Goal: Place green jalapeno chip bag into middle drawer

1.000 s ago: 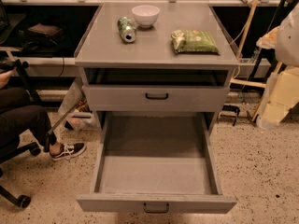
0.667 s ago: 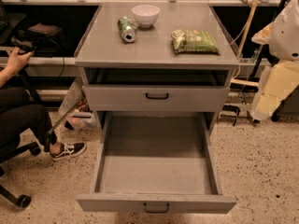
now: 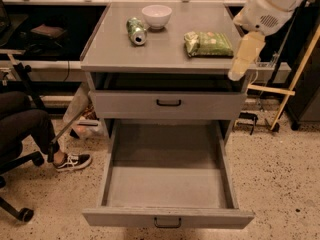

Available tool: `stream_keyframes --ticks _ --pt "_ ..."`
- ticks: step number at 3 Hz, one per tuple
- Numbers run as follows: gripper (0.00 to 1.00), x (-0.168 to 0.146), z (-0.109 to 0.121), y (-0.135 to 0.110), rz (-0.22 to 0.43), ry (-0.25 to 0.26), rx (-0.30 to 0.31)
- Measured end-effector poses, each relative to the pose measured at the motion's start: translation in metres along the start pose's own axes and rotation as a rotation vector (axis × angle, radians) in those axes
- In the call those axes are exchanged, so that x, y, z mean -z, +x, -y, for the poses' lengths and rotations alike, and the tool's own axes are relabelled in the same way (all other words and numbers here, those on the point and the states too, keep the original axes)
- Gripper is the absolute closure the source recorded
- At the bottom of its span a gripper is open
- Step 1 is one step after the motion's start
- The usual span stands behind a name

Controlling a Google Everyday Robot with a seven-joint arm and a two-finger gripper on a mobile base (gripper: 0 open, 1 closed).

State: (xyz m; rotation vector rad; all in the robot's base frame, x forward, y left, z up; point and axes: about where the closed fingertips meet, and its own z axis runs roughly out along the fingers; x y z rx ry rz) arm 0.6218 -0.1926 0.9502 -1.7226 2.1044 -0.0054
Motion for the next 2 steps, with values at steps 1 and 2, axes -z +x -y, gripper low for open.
stream_keyframes --ticks 1,2 --pt "0.00 0.001 0.000 0.000 0.001 0.002 0.001" --pt "0.00 -0.003 0.011 0.000 0.020 0.007 -0.001"
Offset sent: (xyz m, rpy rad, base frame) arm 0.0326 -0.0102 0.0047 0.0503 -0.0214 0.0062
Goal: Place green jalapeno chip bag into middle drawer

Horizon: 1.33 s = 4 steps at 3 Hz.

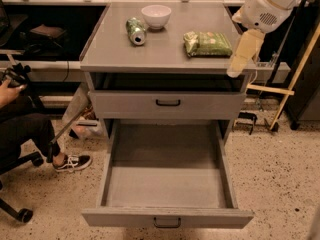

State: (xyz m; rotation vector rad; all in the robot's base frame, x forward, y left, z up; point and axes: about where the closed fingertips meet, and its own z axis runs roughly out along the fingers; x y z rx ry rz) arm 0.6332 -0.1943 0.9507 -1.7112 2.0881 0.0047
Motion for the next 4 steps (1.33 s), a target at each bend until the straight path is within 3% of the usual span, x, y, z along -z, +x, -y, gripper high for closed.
stream_keyframes --ticks 1,2,3,4 --pt "0.00 -0.036 0.032 -0.005 0.045 -0.030 0.025" --pt "0.00 -0.094 0.060 -0.016 0.098 -0.084 0.038" --pt "0.00 -0.136 0.087 -0.026 0.164 -0.066 0.024" --pt "0.00 -0.113 0.125 -0.046 0.236 0.080 0.014"
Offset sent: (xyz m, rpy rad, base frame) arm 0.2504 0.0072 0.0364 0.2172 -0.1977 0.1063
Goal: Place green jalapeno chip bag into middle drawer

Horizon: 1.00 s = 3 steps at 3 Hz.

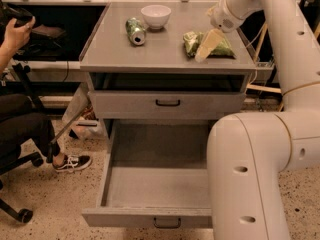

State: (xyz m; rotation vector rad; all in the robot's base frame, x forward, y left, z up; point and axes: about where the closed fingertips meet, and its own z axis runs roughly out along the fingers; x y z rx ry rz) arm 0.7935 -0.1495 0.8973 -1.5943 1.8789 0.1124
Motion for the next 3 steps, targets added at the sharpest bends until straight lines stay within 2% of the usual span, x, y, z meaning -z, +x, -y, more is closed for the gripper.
stream_keyframes --ticks 1,2,3 --pt "0.00 0.0671 0.0448 -0.0529 0.006 0.230 0.047" --pt "0.00 0.0757 0.0490 -0.0584 0.009 0.255 0.054" --pt "0.00 0.0753 0.0490 -0.0582 0.009 0.254 0.053"
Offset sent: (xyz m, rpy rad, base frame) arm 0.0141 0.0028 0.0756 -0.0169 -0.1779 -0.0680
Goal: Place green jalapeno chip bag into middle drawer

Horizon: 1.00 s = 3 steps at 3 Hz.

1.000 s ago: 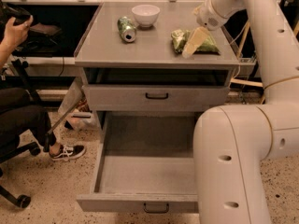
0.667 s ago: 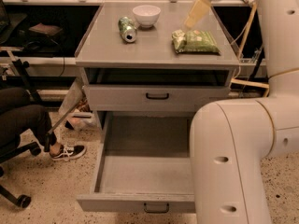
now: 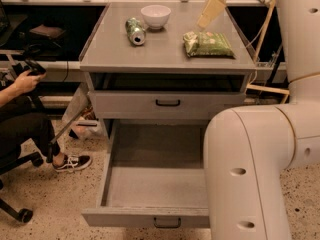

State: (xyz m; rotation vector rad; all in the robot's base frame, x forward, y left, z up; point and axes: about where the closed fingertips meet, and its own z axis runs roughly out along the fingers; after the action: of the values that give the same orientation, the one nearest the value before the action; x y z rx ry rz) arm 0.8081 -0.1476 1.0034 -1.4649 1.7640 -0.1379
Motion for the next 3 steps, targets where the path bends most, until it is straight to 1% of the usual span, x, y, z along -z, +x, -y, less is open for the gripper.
stream_keyframes --ticks 1,2,3 --pt "0.00 -0.021 0.014 0.029 -0.050 0.057 -0.037" --pt "0.00 -0.049 0.020 0.061 -0.125 0.089 -0.068" --pt "0.00 -0.078 0.002 0.096 -0.231 0.036 -0.073"
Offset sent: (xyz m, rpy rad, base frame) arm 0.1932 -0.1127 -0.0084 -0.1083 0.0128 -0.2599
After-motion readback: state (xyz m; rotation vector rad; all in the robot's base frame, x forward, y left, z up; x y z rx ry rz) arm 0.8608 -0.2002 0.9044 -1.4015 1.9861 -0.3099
